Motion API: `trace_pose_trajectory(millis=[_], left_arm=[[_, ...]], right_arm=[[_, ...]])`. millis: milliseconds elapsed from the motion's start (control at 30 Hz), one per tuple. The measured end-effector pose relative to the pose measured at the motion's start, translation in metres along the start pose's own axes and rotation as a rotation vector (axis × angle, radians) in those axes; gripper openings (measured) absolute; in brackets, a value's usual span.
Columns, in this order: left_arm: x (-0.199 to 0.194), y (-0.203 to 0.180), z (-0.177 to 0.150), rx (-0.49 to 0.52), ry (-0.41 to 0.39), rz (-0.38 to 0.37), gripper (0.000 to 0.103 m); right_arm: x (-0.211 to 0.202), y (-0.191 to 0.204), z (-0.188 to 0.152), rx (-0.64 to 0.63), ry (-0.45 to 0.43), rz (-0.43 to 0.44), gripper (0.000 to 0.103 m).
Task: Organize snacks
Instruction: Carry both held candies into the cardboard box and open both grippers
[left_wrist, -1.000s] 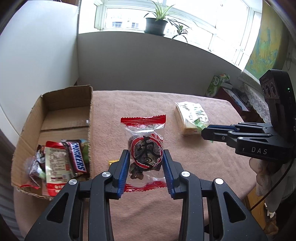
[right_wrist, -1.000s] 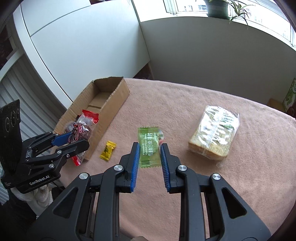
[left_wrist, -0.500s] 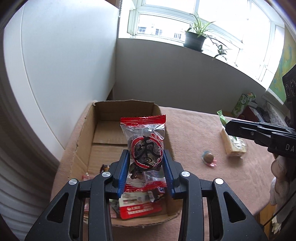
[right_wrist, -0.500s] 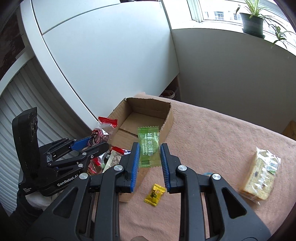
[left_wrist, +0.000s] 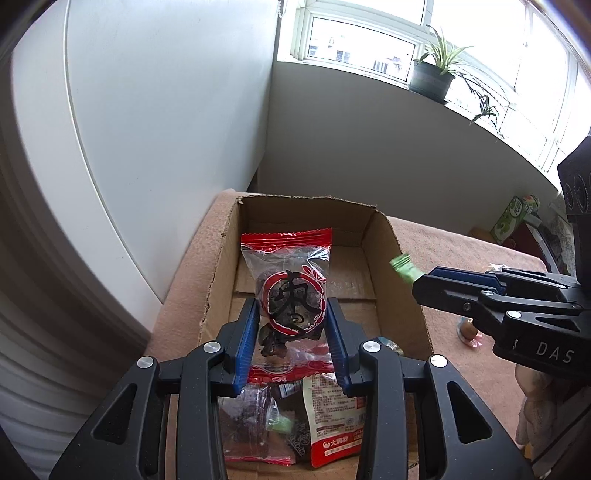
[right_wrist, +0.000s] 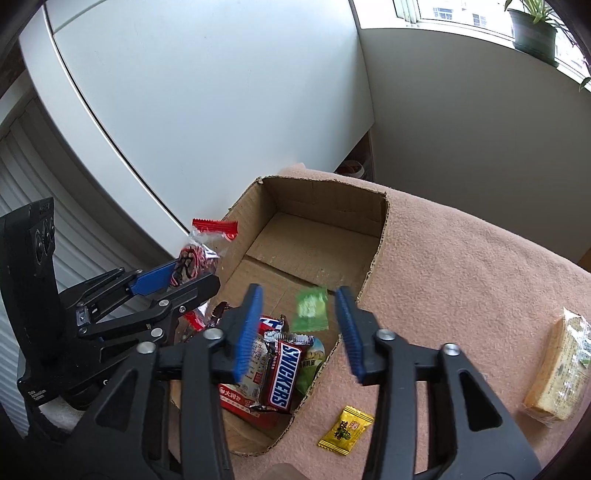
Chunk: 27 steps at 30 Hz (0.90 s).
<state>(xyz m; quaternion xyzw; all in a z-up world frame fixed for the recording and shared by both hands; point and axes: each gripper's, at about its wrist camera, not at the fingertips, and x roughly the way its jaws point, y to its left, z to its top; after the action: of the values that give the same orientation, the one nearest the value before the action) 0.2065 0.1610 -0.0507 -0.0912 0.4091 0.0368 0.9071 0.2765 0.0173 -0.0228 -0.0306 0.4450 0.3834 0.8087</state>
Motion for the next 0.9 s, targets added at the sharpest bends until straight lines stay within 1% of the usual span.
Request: trace_pose_trajectory(millis=[33, 67, 100, 133, 167, 233, 267, 467, 733, 900], left_arm=[[0.001, 0.0, -0.001, 0.001, 0.003, 0.004, 0.038], [0.001, 0.001, -0.001, 0.0, 0.003, 0.012, 0.041], [0.001, 0.003, -0.001, -0.005, 0.003, 0.017, 0.053], [0.001, 0.004, -0.002, -0.012, 0.003, 0.014, 0.062], [0.0, 0.006, -0.002, -0.018, 0.002, 0.01, 0.064], [-0.002, 0.007, -0.003, -0.024, 0.0, 0.009, 0.064], [-0.003, 0.008, -0.003, -0.025, -0.002, 0.009, 0.064], [-0.016, -0.003, -0.006, -0.007, -0.027, 0.004, 0.064], [-0.049, -0.028, -0.016, 0.051, -0.086, 0.0, 0.064], [-0.071, -0.044, -0.024, 0.081, -0.115, -0.028, 0.064]], right_arm=[[-0.004, -0.002, -0.001, 0.005, -0.014, -0.001, 0.066], [-0.008, -0.004, 0.0, 0.009, -0.022, 0.0, 0.067], [-0.011, -0.005, -0.001, 0.013, -0.024, 0.003, 0.067], [-0.014, -0.007, -0.001, 0.016, -0.025, 0.001, 0.071], [-0.014, -0.007, 0.0, 0.018, -0.028, -0.006, 0.076], [-0.021, -0.011, -0.002, 0.024, -0.042, -0.018, 0.082], [-0.024, -0.013, -0.002, 0.028, -0.048, -0.02, 0.083], [-0.048, -0.023, -0.01, 0.046, -0.06, -0.044, 0.083], [-0.081, -0.031, -0.027, 0.038, -0.077, -0.076, 0.084], [-0.1, -0.036, -0.04, 0.036, -0.089, -0.09, 0.084]])
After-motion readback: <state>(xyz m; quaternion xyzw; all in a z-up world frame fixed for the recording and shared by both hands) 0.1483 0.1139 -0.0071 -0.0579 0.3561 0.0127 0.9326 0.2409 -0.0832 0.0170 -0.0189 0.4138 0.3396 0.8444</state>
